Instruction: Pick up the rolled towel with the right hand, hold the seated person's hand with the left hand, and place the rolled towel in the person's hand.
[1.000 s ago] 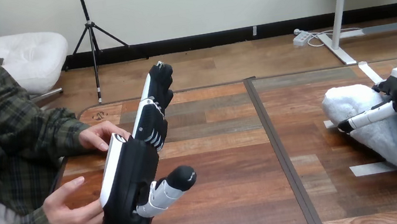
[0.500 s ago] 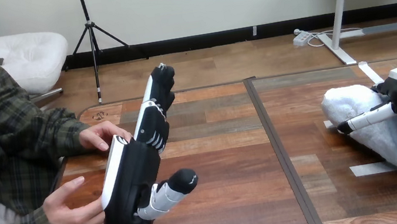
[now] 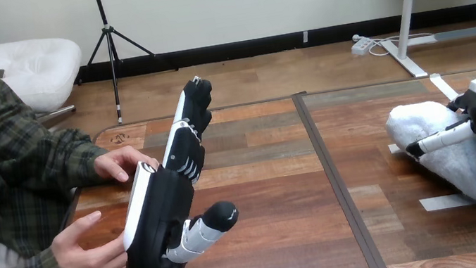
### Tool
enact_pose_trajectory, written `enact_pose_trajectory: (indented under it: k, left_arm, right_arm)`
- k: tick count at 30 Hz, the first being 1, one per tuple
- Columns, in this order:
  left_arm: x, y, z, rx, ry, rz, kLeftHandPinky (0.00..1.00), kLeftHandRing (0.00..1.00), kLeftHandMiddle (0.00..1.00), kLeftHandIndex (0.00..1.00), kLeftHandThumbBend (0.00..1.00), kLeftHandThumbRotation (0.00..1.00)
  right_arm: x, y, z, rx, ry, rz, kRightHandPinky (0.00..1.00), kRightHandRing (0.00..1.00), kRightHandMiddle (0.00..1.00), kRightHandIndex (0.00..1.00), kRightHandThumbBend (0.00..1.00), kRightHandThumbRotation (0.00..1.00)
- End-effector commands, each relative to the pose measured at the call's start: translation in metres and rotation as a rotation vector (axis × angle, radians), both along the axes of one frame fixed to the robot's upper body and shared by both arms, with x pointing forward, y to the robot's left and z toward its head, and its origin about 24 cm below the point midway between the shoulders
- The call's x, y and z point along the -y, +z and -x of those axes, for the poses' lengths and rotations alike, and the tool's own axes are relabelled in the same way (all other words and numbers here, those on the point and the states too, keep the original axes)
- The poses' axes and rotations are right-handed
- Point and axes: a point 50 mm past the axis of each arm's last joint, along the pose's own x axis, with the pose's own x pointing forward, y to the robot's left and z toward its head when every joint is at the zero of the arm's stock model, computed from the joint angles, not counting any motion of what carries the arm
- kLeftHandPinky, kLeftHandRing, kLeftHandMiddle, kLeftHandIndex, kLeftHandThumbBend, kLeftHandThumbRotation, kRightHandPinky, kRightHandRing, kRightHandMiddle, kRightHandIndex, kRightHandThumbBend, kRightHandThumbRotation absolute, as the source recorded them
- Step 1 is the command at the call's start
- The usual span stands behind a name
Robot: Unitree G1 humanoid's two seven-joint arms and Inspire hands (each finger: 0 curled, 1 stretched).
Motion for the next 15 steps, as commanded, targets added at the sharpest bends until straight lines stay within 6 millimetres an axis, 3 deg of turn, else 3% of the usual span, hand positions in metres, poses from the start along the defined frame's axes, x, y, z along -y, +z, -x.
enact_pose_trajectory:
  k: [1,3,7,15]
  left_arm:
    - [0.0034,0.0172,-0.0065,0.08,-0.009,0.017,0.98,1.0,1.0,1.0,1.0,0.83]
    - [0.0033,0.0172,-0.0066,0.079,-0.01,0.018,0.98,1.0,1.0,1.0,1.0,0.82]
    - [0.0028,0.0174,-0.0068,0.078,-0.012,0.02,0.98,1.0,1.0,1.0,1.0,0.82]
    - [0.002,0.0178,-0.0069,0.077,-0.013,0.021,0.98,1.0,1.0,1.0,1.0,0.81]
  right_arm:
    - [-0.0105,-0.0023,-0.0036,0.073,-0.035,-0.05,0.55,0.72,0.79,0.79,0.98,0.29]
    - [-0.0107,-0.0034,-0.0031,0.079,-0.045,-0.055,0.41,0.55,0.65,0.74,0.97,0.21]
    - [-0.0136,-0.0043,-0.0039,0.092,-0.044,-0.061,0.3,0.39,0.51,0.69,0.94,0.14]
    - [-0.017,-0.0065,-0.0041,0.112,-0.03,-0.053,0.23,0.3,0.4,0.57,0.91,0.02]
